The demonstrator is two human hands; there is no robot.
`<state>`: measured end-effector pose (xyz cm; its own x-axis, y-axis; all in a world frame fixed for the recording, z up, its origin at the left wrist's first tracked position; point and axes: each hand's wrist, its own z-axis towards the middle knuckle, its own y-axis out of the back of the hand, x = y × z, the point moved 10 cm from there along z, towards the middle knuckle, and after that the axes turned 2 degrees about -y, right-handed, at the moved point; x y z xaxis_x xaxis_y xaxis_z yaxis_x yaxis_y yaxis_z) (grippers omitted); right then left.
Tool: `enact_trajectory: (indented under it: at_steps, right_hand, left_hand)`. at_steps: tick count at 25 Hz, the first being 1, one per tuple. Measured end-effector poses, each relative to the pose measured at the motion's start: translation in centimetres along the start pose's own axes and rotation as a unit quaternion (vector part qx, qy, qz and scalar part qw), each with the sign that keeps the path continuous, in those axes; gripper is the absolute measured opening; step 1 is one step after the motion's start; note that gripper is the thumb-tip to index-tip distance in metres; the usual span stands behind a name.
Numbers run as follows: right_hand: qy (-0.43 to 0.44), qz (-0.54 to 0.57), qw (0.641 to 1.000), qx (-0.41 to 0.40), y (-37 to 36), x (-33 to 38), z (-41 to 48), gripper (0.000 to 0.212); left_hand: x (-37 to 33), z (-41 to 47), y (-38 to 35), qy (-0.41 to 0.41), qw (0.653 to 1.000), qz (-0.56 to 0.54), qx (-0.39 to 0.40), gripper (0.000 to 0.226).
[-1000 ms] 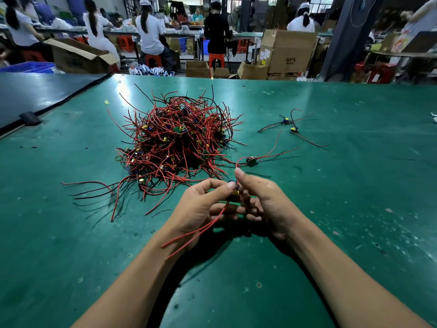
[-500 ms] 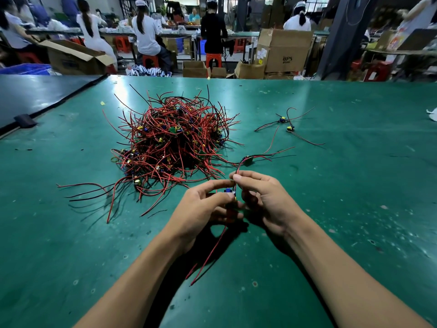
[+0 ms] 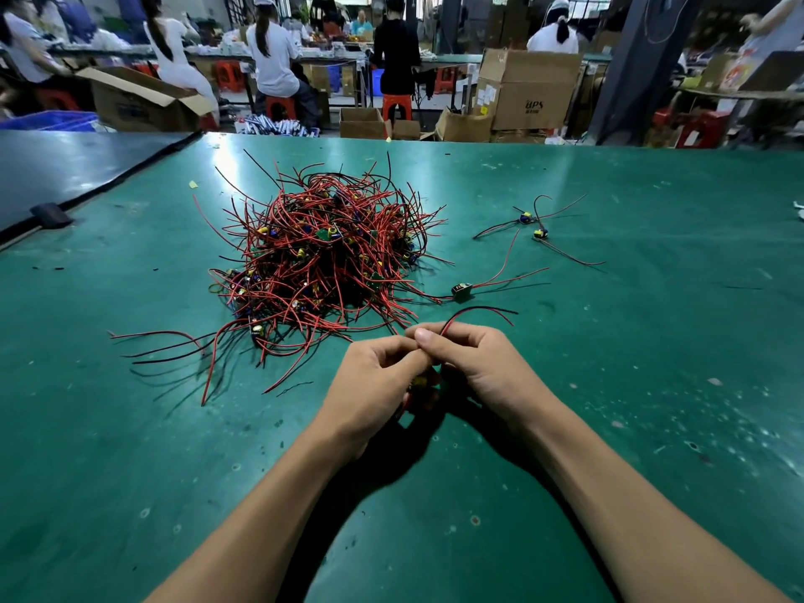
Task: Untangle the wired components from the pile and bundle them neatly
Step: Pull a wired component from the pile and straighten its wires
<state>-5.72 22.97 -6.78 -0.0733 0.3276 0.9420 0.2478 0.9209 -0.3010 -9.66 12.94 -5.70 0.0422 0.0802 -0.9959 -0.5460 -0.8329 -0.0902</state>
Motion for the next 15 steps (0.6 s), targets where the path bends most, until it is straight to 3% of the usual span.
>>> enact_trajectory:
  at_steps: [5,9,13,15]
  right_hand:
    - [0.046,-0.184,0.981,-0.029,1.2,1.3,0.1,0.021]
    - [0.116,-0.371,0.911,-0.134,3.3,3.7,0.2,0.022]
    - [0.192,-0.405,0.856,-0.258,5.1,5.8,-1.0,0.031]
    - [0.182,-0.361,0.873,-0.271,5.4,5.5,-1.0,0.036]
  left_hand:
    - [-0.2,0.1,-0.5,-0.017,0.995,0.094,0.009,0.019]
    - [-0.1,0.0,-1.0,-0.009,0.990,0.132,0.041,0.017]
    - [-0.2,-0.1,-1.4,-0.014,0.986,0.155,0.063,0.018]
    - [-0.1,0.0,-1.4,-0.004,0.989,0.131,0.069,0.018]
